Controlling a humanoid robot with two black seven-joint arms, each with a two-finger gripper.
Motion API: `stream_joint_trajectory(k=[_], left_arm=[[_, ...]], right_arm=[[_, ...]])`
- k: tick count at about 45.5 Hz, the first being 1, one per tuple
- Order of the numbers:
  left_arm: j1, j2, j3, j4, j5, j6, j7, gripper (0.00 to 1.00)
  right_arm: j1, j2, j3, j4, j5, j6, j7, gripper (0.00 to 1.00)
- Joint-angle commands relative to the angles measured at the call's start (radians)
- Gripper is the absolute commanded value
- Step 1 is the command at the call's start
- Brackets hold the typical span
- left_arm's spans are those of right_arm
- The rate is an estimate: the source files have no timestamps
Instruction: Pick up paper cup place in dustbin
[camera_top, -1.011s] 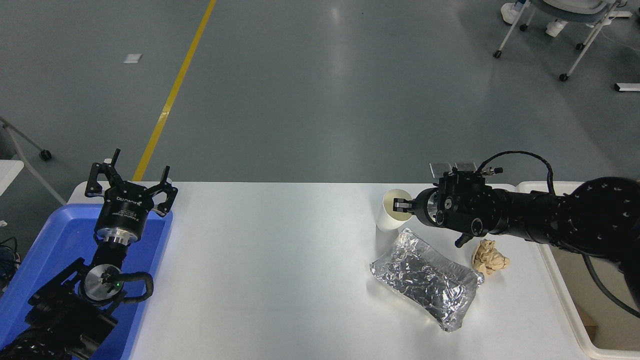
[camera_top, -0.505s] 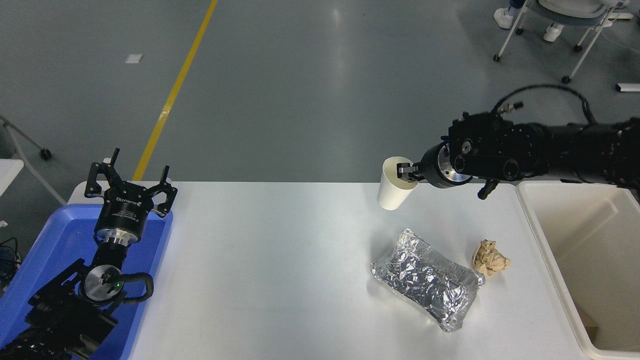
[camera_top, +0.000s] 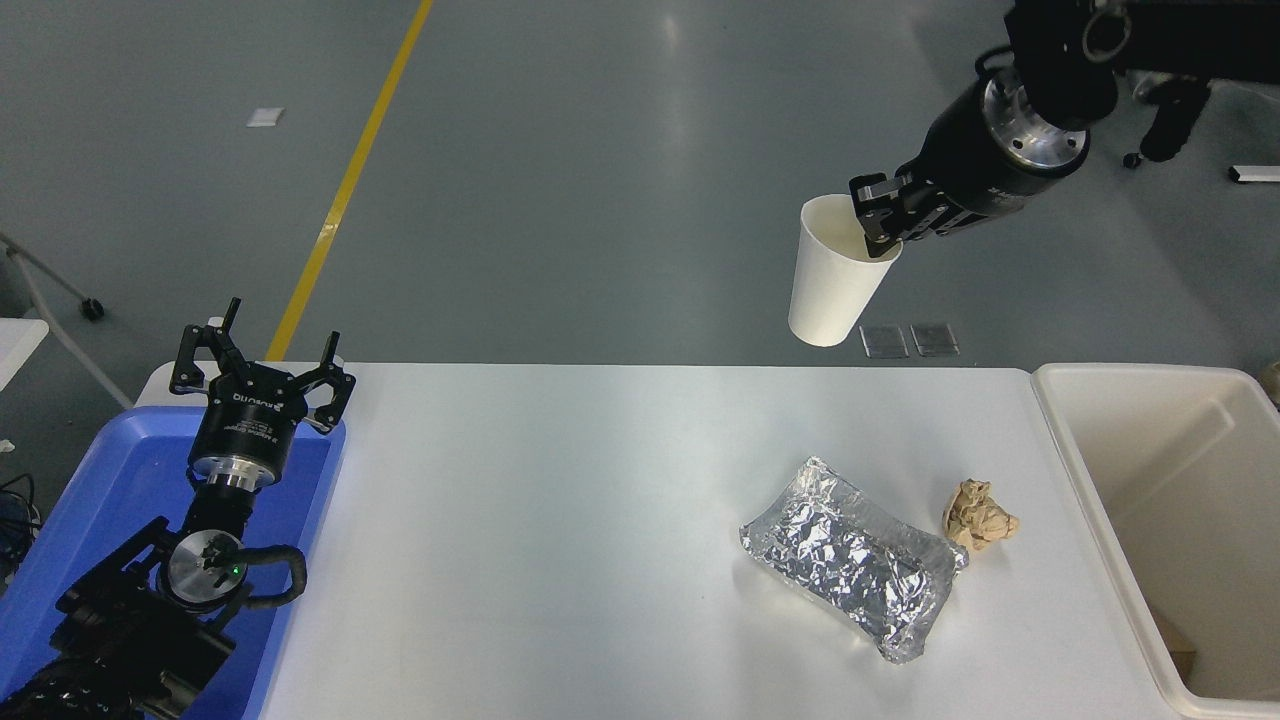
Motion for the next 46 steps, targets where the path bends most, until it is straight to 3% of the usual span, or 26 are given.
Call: stream_joint_trajectory(k=[1,5,12,17,23,28,37,46], left_arm=[[0.002,0.0,0.0,0.0,0.0,0.0,0.0,1.0],[0.002,0.0,0.0,0.0,-0.002,0.0,0.0,1.0],[0.002,0.0,0.0,0.0,-0.002,0.0,0.0,1.0],[0.002,0.0,0.0,0.0,0.0,0.0,-0.002,1.0],[0.002,0.0,0.0,0.0,-0.002,0.0,-0.002,1.0],[0.002,0.0,0.0,0.0,-0.002,0.0,-0.002,1.0],[0.002,0.0,0.0,0.0,-0.002,0.0,-0.002,1.0],[0.0,0.0,0.0,0.0,-0.002,0.0,-0.002,1.0]], right_arm=[[0.067,-0.064,-0.087,0.007,-0.031,0.037,-0.001,0.0],[0.077,-0.142,-0.164,0.001,-0.088,0.037,0.003,0.0],[0.05,-0.328,-0.218,-0.069,-0.31,0.037,0.016,0.0],[-0.031,-0.461,-0.209,-0.151,-0.41,0.037,0.051,0.0],[-0.14,-0.552,-0.206,-0.255,-0.446,0.029,0.071,0.0],[-0.275,-0.613,-0.203,-0.286,-0.446,-0.107,0.072,0.0],[-0.6,-0.621,-0.124,-0.355,-0.406,-0.353,0.071,0.0],[-0.949,-0.549,0.138,-0.458,-0.332,-0.46,0.059,0.0]])
